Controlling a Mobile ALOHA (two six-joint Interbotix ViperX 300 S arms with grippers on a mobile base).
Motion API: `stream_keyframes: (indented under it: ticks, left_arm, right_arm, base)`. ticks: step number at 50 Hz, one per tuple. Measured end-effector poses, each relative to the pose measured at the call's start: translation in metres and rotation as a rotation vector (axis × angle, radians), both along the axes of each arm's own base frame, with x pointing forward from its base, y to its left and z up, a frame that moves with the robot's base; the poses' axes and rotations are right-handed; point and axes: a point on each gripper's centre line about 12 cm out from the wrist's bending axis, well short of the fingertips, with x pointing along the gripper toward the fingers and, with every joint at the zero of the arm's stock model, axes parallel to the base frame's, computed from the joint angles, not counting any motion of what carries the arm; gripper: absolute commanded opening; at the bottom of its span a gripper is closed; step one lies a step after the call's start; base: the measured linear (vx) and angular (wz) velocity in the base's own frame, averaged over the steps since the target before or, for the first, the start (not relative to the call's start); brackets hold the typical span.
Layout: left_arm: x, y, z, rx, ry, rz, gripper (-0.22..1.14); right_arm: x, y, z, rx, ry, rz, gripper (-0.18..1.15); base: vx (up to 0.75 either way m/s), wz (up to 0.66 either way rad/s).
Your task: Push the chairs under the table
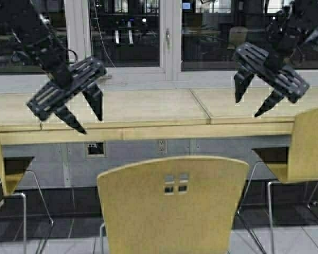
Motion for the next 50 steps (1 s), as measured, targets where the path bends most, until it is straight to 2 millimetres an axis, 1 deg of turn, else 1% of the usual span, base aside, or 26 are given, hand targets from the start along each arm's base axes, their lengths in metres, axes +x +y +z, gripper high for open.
stream_keyframes:
  ticks: [5,10,15,20,24,27,29,35,40,50]
  left_arm:
    - [-0.002,-0.009,-0.008,-0.049,0.045,0.07,0.82]
    - [-0.005,-0.016,-0.02,-0.072,0.089,0.138,0.82]
    - [-0.015,-0.027,-0.036,-0.07,0.128,0.178,0.82]
    - [-0.031,-0.043,-0.051,-0.077,0.188,0.217,0.82]
    - [-0.045,-0.054,-0.061,-0.092,0.237,0.267,0.82]
    - [-0.051,-0.061,-0.067,-0.098,0.262,0.289,0.82]
    - [-0.053,-0.065,-0.07,-0.099,0.269,0.297,0.82]
    - [-0.053,-0.068,-0.076,-0.098,0.284,0.321,0.82]
    - [-0.057,-0.069,-0.081,-0.098,0.301,0.342,0.82]
    - [-0.079,-0.078,-0.098,-0.082,0.361,0.39,0.82]
  right_arm:
    - [0.0,-0.001,-0.008,0.062,0.015,-0.099,0.87]
    - [-0.008,-0.004,-0.022,0.104,0.059,-0.185,0.87]
    - [-0.02,-0.003,-0.036,0.117,0.109,-0.226,0.87]
    - [-0.033,-0.007,-0.052,0.117,0.163,-0.27,0.87]
    - [-0.049,-0.011,-0.064,0.126,0.215,-0.324,0.87]
    - [-0.058,-0.01,-0.068,0.136,0.245,-0.352,0.87]
    - [-0.062,-0.01,-0.07,0.141,0.254,-0.365,0.87]
    - [-0.064,-0.012,-0.072,0.145,0.264,-0.384,0.87]
    - [-0.068,-0.013,-0.079,0.135,0.296,-0.379,0.87]
    - [-0.08,-0.01,-0.098,0.109,0.387,-0.352,0.87]
  base:
    - [0.29,0.09]
    - [0.3,0.14]
    - [0.29,0.15]
    - [0.26,0.15]
    - [0.23,0.1]
    - [0.22,0.04]
    - [0.22,-0.01]
    - [0.18,-0.03]
    - [0.16,-0.1]
    - [0.13,-0.07]
